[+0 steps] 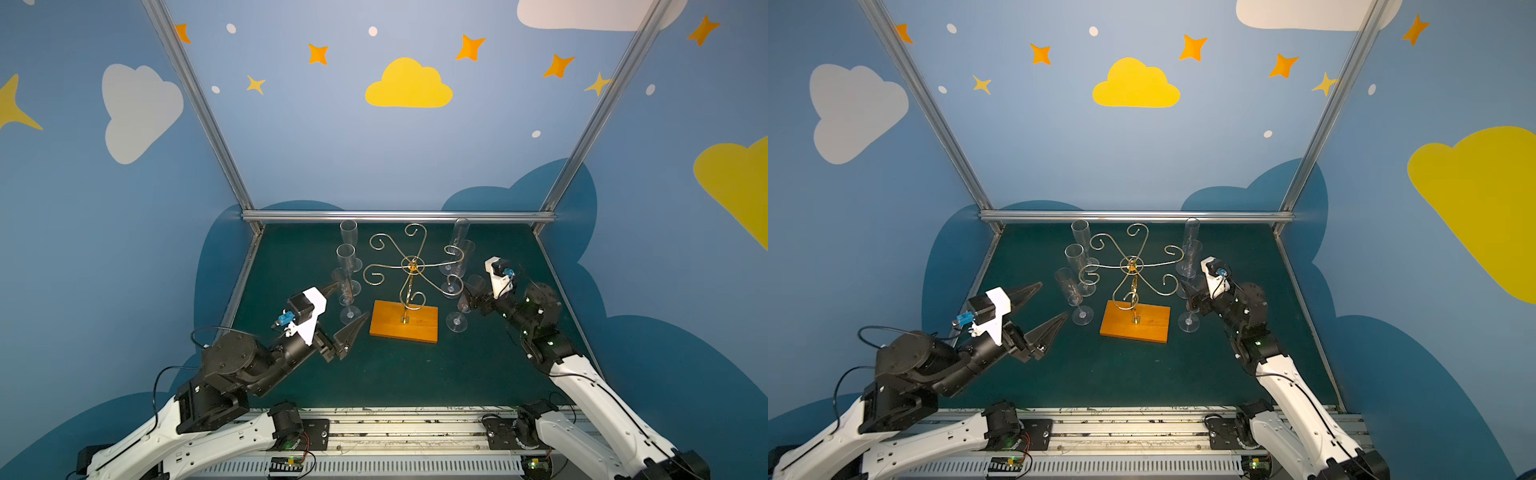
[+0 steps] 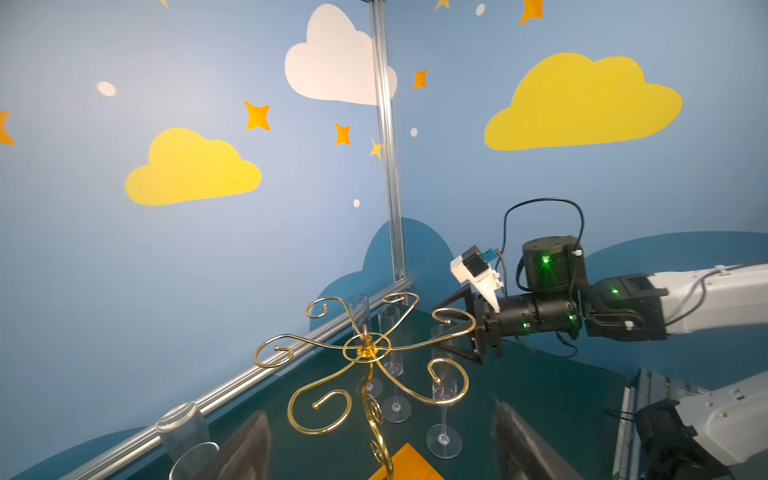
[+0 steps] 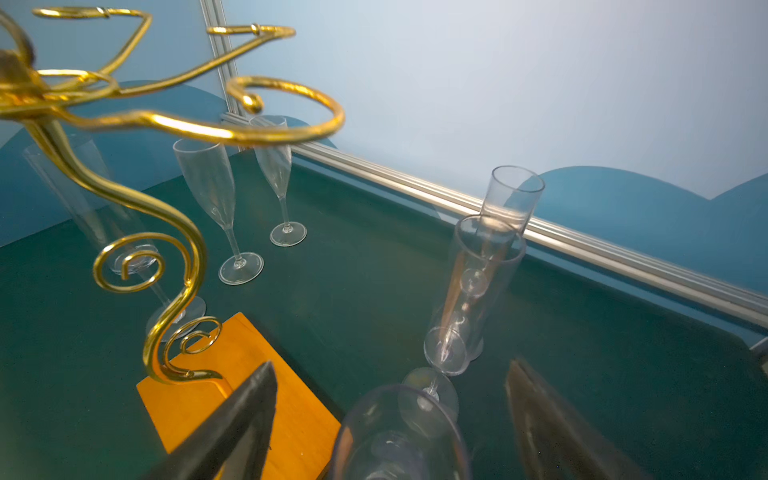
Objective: Take the wine glass off the wine glass rack
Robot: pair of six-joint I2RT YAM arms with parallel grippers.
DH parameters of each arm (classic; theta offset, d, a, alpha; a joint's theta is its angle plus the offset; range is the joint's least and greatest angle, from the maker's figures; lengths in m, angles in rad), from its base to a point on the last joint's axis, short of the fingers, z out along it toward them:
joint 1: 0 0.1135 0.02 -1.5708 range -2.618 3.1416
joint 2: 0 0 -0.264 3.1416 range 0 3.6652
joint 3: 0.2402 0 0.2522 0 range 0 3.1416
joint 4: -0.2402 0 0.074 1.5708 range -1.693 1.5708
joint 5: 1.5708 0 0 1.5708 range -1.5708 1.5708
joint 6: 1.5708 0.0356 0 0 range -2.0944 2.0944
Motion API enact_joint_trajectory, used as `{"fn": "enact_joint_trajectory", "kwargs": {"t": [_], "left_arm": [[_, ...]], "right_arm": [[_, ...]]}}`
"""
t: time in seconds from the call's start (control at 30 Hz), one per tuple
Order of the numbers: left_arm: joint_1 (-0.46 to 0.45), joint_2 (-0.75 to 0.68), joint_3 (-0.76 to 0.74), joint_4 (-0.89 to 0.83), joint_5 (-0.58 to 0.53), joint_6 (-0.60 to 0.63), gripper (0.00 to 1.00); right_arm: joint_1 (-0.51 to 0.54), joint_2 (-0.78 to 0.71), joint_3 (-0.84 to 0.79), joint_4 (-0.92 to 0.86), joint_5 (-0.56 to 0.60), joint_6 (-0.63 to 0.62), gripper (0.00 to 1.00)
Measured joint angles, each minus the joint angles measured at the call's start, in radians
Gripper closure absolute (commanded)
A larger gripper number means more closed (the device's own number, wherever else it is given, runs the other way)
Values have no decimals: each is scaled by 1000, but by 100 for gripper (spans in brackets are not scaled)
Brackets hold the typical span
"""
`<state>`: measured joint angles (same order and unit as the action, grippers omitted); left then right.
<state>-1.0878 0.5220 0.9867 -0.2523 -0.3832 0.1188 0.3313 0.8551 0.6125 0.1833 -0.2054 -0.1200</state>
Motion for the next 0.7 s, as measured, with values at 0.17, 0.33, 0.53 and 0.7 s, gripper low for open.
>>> {"fn": "enact_joint_trajectory", "kwargs": {"t": [0.17,0.33,0.53,0.7], "left_arm": [[0,-69,-12,11,-82,48,8],[0,-135,-62,55,-170,125,1],[0,-137,-102,144,-274,249,1],[8,-86,-132,279,-354,410,1]], "right_arm": [[-21,-78,80,-78,44,-12,13],[-62,-123,172,-120,124,-3,12],[-151,-74,257,-184,288,39,12],[-267,-2,259,-205,376,104,11]]}}
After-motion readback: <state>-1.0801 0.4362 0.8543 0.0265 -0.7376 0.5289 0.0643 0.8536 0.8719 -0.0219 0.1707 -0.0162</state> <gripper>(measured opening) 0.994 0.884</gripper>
